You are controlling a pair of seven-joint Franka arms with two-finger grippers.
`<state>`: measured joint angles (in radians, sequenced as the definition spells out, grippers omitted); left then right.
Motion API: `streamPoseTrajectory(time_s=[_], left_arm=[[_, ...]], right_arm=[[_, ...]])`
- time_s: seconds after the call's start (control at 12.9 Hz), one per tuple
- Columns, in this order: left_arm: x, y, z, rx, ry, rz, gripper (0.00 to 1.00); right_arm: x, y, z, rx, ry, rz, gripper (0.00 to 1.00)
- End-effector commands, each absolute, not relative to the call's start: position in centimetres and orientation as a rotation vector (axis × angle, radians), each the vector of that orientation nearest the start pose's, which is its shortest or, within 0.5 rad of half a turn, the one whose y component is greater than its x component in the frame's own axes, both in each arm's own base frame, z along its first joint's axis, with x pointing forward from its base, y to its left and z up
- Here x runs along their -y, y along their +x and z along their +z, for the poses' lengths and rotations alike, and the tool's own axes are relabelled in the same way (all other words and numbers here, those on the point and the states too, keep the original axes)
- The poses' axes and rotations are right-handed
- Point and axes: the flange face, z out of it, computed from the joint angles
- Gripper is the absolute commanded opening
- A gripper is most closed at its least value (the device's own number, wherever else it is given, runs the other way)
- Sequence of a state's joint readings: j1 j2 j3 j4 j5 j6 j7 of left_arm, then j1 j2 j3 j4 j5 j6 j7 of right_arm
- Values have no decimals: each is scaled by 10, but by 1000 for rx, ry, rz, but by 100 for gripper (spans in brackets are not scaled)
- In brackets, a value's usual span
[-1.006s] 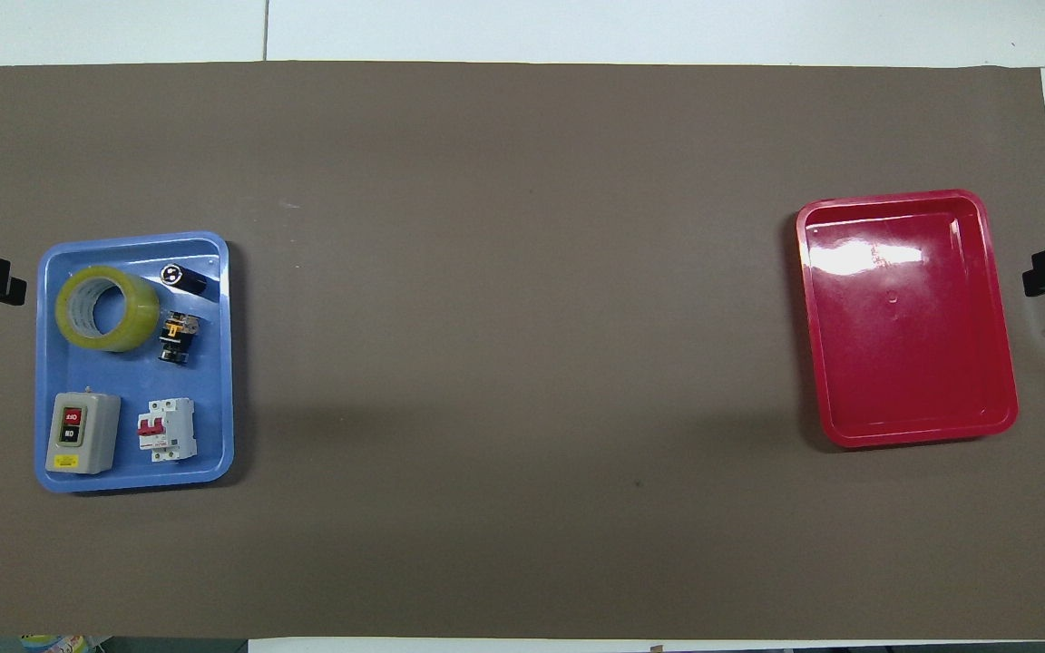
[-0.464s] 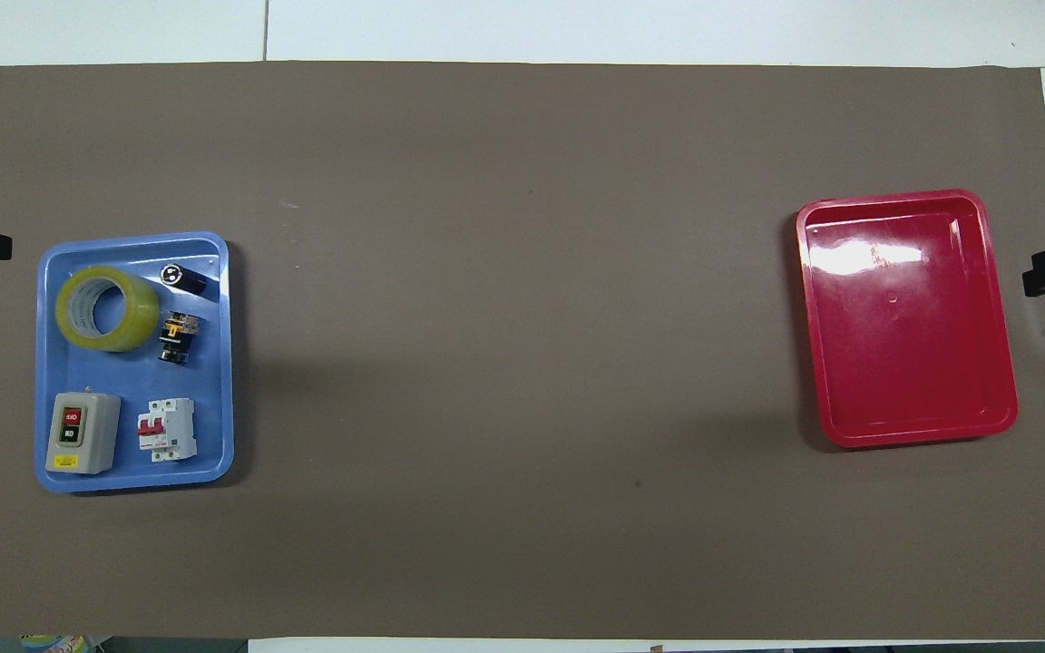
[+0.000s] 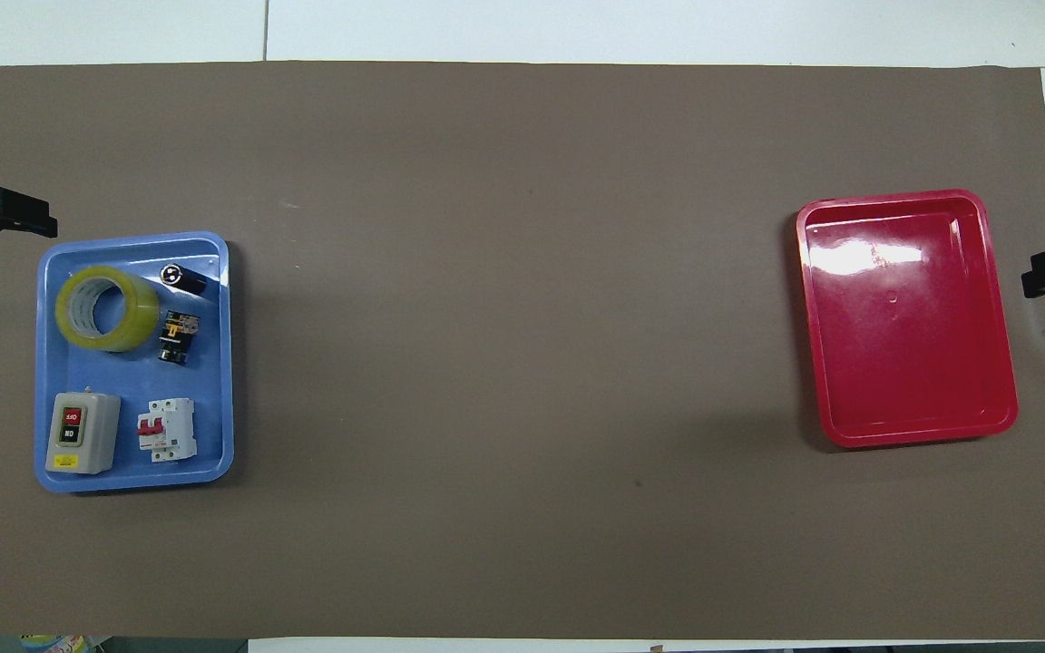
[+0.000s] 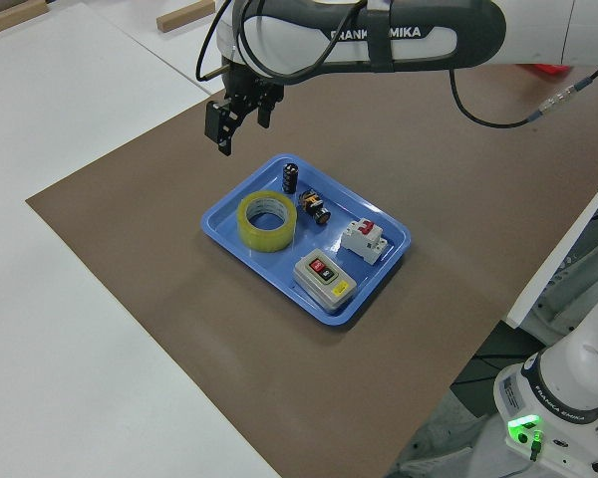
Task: Place and move tape with both arms
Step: 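Reach the left gripper down over the yellow tape roll and grasp it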
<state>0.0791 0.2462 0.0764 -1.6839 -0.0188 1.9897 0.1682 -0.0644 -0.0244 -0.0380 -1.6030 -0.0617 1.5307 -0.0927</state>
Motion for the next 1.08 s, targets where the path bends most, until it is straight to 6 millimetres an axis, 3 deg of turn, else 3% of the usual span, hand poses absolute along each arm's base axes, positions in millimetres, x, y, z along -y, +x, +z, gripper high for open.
streamPoseTrajectory(time_s=[0.0,0.39,0.62,1.01], left_arm=[[-120,613,416,23,-3101,-147,100],[-136,584,363,84,-3094,-177,98],[-135,577,350,91,-3099,-154,91],[-132,570,327,88,-3097,-171,89]], right_arm=[[63,533,618,-18,-3177,82,100],[63,533,618,-18,-3177,82,100],[63,533,618,-18,-3177,82,100],[64,533,618,-20,-3177,82,100]])
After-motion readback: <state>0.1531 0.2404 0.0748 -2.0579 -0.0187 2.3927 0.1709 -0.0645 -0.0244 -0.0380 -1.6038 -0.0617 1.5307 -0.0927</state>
